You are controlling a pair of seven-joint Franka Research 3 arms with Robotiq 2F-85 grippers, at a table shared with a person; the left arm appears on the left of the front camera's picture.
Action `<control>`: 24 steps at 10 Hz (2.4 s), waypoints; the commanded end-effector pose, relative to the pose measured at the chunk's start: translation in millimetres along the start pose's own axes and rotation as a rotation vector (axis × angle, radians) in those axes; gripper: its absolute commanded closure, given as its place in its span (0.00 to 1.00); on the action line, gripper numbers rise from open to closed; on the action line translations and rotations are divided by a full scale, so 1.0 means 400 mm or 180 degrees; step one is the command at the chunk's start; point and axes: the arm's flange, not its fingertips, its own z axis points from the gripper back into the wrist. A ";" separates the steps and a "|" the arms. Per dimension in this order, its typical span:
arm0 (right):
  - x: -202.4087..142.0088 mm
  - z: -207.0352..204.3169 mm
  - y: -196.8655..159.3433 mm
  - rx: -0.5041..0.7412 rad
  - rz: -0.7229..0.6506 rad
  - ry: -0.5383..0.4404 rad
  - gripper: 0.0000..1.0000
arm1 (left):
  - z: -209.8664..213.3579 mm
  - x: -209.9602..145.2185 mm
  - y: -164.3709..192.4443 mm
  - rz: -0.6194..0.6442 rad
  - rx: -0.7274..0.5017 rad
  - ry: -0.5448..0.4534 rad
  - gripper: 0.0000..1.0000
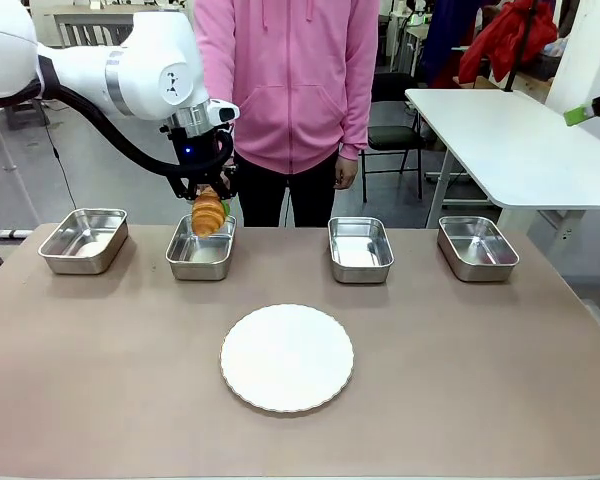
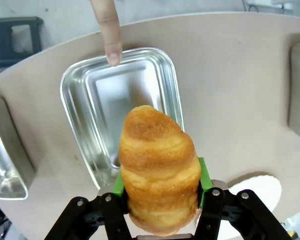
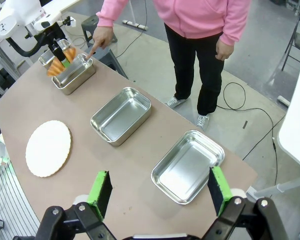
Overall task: Place the bread in the container.
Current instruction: Place the Butter Roll into the Airtight Container indicated by the human.
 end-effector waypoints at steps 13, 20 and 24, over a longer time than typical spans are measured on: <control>0.001 0.000 0.003 0.0014 0.0005 -0.0039 0.00 | -0.112 -0.003 0.074 -0.0065 0.0043 -0.0043 0.00; 0.001 0.000 0.003 0.0014 0.0005 -0.0039 0.00 | -0.114 0.012 0.058 -0.0024 0.0009 -0.0023 0.00; 0.001 0.000 0.003 0.0014 0.0005 -0.0039 0.00 | -0.114 0.012 0.058 -0.0024 0.0009 -0.0023 0.00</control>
